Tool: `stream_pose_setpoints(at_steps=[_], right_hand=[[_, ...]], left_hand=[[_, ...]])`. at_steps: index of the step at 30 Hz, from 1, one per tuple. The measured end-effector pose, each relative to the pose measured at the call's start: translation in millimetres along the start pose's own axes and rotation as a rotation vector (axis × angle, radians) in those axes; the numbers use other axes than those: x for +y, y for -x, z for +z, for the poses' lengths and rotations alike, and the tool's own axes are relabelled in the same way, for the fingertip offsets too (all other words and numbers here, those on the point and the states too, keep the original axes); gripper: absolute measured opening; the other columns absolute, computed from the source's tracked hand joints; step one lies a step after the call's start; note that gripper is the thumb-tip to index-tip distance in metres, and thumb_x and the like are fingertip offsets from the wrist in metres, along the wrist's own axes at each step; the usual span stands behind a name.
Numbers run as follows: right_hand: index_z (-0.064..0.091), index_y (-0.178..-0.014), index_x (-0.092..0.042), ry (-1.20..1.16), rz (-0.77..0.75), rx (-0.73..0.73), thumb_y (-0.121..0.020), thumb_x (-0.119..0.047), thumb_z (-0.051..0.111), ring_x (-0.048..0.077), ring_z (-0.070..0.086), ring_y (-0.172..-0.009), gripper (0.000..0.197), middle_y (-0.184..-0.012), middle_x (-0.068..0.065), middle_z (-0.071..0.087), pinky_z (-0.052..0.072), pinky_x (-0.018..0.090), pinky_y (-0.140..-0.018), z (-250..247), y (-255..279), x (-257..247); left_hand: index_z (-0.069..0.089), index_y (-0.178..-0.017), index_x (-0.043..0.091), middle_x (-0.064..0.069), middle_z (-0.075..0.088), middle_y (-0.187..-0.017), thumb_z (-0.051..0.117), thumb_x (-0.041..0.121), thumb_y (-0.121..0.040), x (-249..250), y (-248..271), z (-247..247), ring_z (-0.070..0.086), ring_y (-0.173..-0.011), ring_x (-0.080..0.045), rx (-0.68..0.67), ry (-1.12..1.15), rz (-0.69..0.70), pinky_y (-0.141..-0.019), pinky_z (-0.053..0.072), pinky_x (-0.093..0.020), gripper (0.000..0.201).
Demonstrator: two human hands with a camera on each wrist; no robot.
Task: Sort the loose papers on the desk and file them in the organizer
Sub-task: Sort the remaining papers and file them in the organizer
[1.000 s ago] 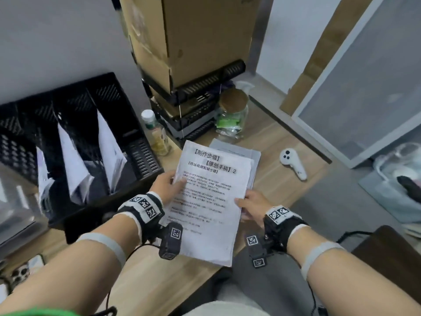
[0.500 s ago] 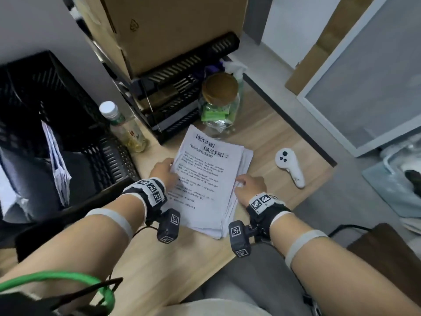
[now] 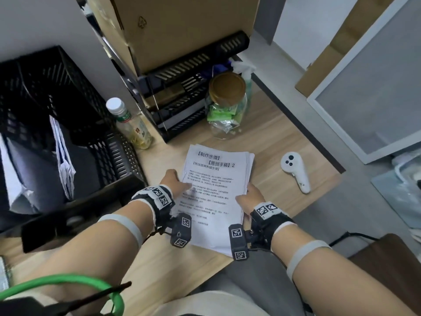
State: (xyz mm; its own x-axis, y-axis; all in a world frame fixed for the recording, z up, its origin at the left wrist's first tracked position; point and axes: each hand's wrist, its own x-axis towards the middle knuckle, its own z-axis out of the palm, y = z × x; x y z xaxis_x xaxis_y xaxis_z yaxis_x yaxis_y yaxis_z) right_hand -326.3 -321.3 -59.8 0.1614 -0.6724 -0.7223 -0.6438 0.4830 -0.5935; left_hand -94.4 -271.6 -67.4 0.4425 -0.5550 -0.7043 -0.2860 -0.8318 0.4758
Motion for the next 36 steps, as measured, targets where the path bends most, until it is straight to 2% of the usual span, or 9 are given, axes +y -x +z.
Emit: stream_pose_setpoints(at_steps=[4,8,13,16,21,24,26,31,36], right_hand=[[0.058,-0.129,-0.017,-0.038,-0.050,-0.006,-0.088,0.001,0.045,0.021,0.059,-0.099,0.046,-0.113,-0.003,0.061,0.051,0.031,-0.087,-4.2,3.3,-6.5],[0.066,-0.102,-0.042,-0.092,-0.137,-0.034,-0.082,-0.013,0.053,0.024,0.066,-0.103,0.037,-0.115,-0.003,0.070,0.055,0.049,-0.092,-5.8,0.9,-21.8],[0.059,-0.112,-0.025,-0.088,-0.305,-0.096,-0.092,-0.001,0.045,0.024,0.062,-0.099,0.035,-0.107,0.001,0.066,0.051,0.036,-0.086,3.0,40.0,-91.7],[0.048,-0.126,-0.017,0.054,-0.421,-0.085,-0.093,-0.017,0.054,0.025,0.059,-0.109,0.034,-0.125,0.007,0.060,0.048,0.038,-0.093,19.2,51.8,-121.7],[0.025,-0.148,-0.018,0.403,-0.692,-0.187,-0.077,-0.042,0.078,0.019,0.044,-0.128,0.092,-0.143,0.005,0.039,0.037,0.033,-0.105,61.0,103.6,-163.9],[0.002,-0.155,-0.015,0.520,-0.812,-0.512,-0.069,-0.046,0.084,0.010,0.035,-0.136,0.123,-0.156,-0.001,0.029,0.026,0.020,-0.107,92.2,141.2,-177.9],[-0.010,-0.155,-0.017,0.631,-0.891,-0.469,-0.067,-0.051,0.083,0.017,0.029,-0.144,0.132,-0.161,0.000,0.023,0.023,0.022,-0.111,109.5,152.5,-184.6],[-0.009,-0.152,-0.037,0.793,-1.045,-0.179,-0.090,-0.009,0.050,0.037,0.062,-0.106,0.090,-0.128,0.019,0.060,0.051,0.041,-0.087,130.3,165.7,-204.6],[0.013,-0.148,-0.042,0.768,-1.052,-0.105,-0.092,-0.009,0.042,0.041,0.064,-0.099,0.071,-0.111,0.021,0.067,0.053,0.048,-0.088,124.3,163.1,-225.6]], left_hand=[[0.064,-0.124,0.012,-0.011,0.075,-0.116,0.079,0.026,-0.081,-24.0,7.4,-8.4,0.073,-0.098,-0.030,-0.151,0.217,-0.028,-0.093,0.058,-0.047,0.047],[0.074,-0.109,0.018,-0.003,0.078,-0.109,0.085,0.025,-0.075,-30.5,33.8,-32.7,0.073,-0.104,-0.025,-0.135,0.396,0.042,-0.100,0.054,-0.046,0.036],[0.069,-0.111,0.018,-0.002,0.078,-0.108,0.073,0.016,-0.087,-25.3,89.7,-73.5,0.075,-0.099,-0.019,-0.101,0.544,0.241,-0.082,0.062,-0.036,0.025],[0.070,-0.110,0.019,-0.006,0.076,-0.113,0.069,0.020,-0.091,-25.8,115.9,-98.1,0.073,-0.103,-0.024,0.042,0.499,0.317,-0.094,0.057,-0.047,0.019],[0.072,-0.095,0.010,-0.012,0.075,-0.105,0.056,0.013,-0.096,-28.1,155.0,-141.5,0.069,-0.104,-0.032,0.404,0.384,0.410,-0.095,0.054,-0.048,0.017],[0.063,-0.121,0.013,-0.003,0.070,-0.112,0.045,0.013,-0.097,-23.3,181.5,-161.4,0.064,-0.104,-0.023,0.580,0.306,0.457,-0.089,0.050,-0.033,0.030],[0.049,-0.137,0.025,0.000,0.067,-0.123,0.043,0.020,-0.093,-16.0,194.1,-169.1,0.062,-0.111,-0.022,0.609,0.265,0.499,-0.094,0.048,-0.033,0.044],[0.040,-0.137,0.038,0.003,0.069,-0.118,0.050,0.025,-0.093,-7.9,212.0,-189.8,0.069,-0.100,-0.022,0.576,0.326,0.633,-0.084,0.060,-0.042,0.047],[0.036,-0.140,0.039,0.008,0.064,-0.085,0.069,0.038,-0.088,-15.0,206.7,-205.3,0.075,-0.088,-0.026,0.382,0.575,0.746,-0.076,0.063,-0.045,0.062]])
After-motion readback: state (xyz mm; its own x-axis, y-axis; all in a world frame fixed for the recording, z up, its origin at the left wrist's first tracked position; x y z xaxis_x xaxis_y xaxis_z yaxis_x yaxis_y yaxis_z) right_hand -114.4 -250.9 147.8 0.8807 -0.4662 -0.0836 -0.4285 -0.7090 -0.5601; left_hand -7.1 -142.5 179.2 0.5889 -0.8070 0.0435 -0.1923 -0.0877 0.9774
